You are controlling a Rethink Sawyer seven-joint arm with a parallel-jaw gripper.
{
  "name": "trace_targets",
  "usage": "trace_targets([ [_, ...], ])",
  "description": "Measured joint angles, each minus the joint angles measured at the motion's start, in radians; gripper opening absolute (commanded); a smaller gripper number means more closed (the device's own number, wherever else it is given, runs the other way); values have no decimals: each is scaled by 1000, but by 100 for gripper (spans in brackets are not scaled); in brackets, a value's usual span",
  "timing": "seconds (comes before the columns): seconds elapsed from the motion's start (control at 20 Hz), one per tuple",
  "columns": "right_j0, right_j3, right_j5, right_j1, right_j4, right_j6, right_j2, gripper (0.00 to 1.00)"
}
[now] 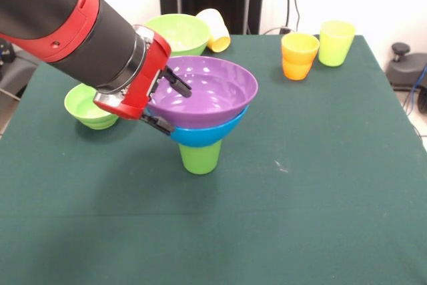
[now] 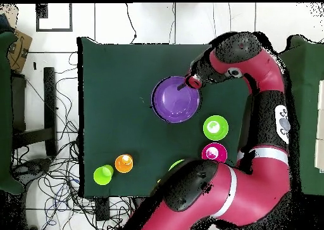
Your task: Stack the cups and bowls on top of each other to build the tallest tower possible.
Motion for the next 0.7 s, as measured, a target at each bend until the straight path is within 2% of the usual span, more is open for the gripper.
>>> trace_targets([
  [0.7,-2,0,0,-22,-10,0,3,100],
])
